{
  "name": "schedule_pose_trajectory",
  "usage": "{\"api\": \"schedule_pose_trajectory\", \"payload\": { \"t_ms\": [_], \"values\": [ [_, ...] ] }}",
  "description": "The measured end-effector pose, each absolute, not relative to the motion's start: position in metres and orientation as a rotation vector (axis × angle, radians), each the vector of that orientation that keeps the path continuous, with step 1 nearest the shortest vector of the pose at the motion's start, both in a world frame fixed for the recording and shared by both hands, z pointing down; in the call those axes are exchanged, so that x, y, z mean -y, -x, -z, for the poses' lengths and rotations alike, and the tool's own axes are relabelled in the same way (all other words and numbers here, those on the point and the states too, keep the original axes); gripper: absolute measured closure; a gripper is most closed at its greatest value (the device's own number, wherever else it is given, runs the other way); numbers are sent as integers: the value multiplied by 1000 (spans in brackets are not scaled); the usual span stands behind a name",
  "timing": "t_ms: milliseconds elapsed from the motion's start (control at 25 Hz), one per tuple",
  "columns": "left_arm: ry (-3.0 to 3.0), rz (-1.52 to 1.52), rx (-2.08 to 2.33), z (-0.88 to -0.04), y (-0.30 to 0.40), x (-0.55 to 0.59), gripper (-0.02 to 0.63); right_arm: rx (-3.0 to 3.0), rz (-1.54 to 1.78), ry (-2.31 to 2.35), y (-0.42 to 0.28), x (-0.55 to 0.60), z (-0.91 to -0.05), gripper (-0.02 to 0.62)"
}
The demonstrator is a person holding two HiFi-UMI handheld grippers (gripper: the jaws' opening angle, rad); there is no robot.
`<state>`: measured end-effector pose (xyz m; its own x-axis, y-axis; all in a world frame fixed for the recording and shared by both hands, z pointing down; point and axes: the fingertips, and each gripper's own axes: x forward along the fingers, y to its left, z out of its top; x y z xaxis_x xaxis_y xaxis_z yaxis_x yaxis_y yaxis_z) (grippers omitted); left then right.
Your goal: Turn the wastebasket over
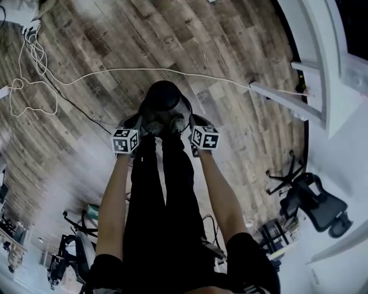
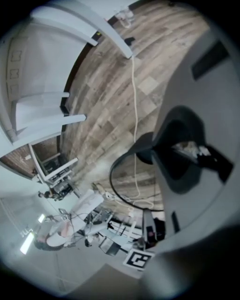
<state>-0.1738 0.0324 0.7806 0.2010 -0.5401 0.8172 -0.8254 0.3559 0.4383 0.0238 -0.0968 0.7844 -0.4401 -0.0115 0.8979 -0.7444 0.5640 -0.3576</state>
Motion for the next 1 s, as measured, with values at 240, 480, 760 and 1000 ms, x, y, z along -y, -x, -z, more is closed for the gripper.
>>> {"api": "schedule_pose_trajectory", "payload": {
  "t_ms": [240,480,760,1000],
  "values": [
    [-1191,-281,1485,-827,168,-40,543,1808,-940,-567,-18,106,-828,549],
    [-1134,-239,1493,-864,163,-47,543,1782,-907,-526,-16,109,-861,549],
    [-1088,-240,1497,-899,166,-54,543,1758,-885,-499,-7,107,-892,549],
    [-1064,-240,1488,-916,165,-54,543,1743,-881,-502,-6,110,-907,549]
  ]
}}
